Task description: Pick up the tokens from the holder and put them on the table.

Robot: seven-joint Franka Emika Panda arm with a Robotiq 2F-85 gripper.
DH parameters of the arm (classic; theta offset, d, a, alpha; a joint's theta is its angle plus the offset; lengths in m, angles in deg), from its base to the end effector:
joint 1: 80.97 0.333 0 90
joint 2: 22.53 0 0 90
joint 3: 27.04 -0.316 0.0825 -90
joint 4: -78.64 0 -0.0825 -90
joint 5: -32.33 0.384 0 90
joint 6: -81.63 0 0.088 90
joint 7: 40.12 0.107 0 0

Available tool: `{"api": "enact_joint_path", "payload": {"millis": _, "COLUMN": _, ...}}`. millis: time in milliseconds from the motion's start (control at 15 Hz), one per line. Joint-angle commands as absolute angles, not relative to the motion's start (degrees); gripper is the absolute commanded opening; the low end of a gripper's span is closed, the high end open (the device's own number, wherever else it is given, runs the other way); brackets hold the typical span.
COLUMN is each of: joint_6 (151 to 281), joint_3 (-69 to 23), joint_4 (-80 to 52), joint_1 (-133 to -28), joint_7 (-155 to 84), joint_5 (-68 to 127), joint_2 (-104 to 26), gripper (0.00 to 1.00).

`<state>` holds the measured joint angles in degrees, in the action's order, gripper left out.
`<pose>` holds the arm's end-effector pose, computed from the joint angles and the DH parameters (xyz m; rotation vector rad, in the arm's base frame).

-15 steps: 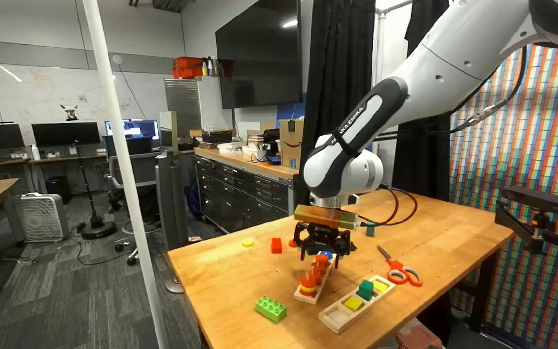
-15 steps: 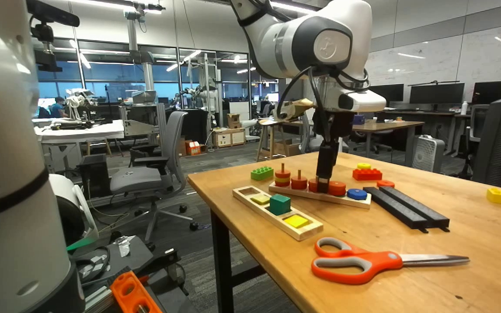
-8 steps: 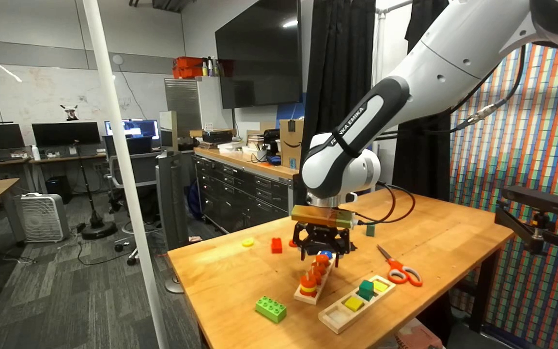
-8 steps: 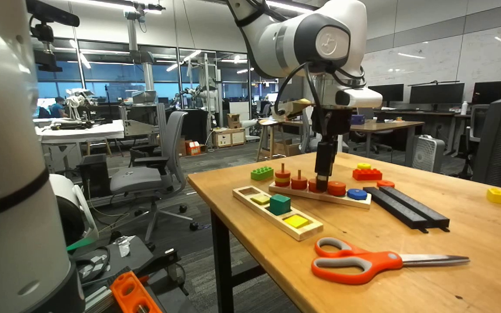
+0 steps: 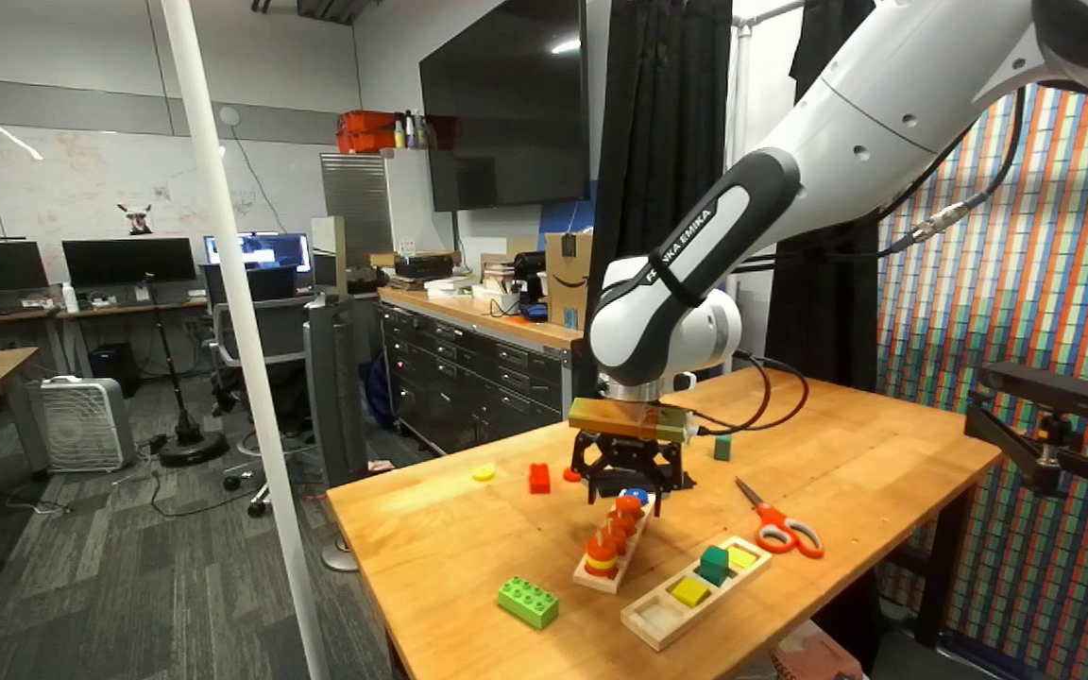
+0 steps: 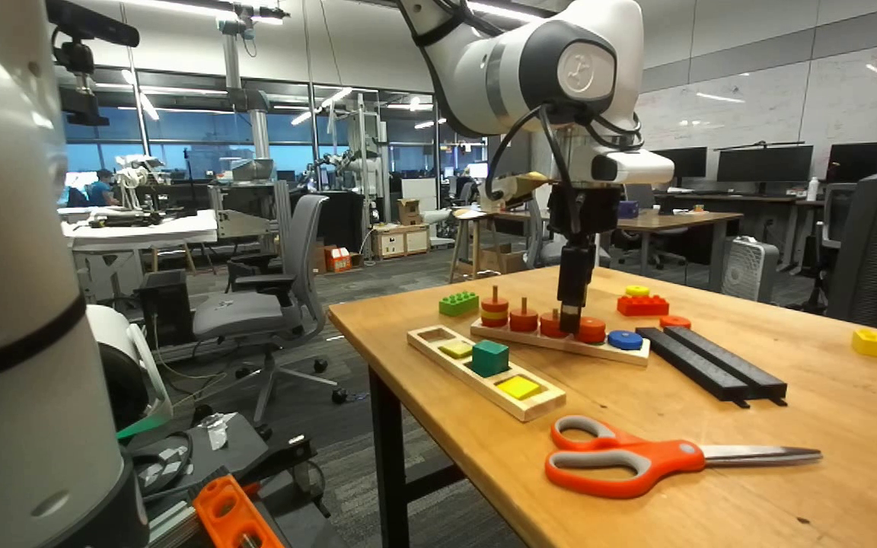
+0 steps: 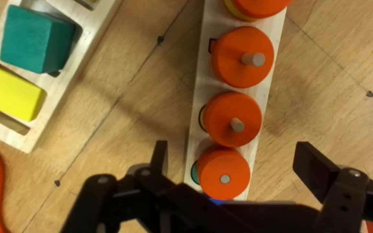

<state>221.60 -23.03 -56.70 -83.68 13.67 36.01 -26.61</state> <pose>0.5028 -0.0592 0.2983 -2.6424 1.6289 0.0086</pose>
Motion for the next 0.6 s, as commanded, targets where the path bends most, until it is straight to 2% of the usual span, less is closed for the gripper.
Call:
{"api": "enact_joint_path", "payload": {"millis": 0, "joint_6": 220.7, "joint_3": -22.4, "joint_4": -54.9, "joint_1": -83.7, "joint_7": 14.3, "joint_5": 34.6, "joint_2": -27.4, "gripper": 1.0}}
{"api": "enact_joint_path", "payload": {"millis": 533, "joint_6": 220.6, "joint_3": -21.7, "joint_4": -54.3, "joint_1": -83.9, "joint_7": 14.2, "joint_5": 34.3, "joint_2": -27.9, "gripper": 1.0}}
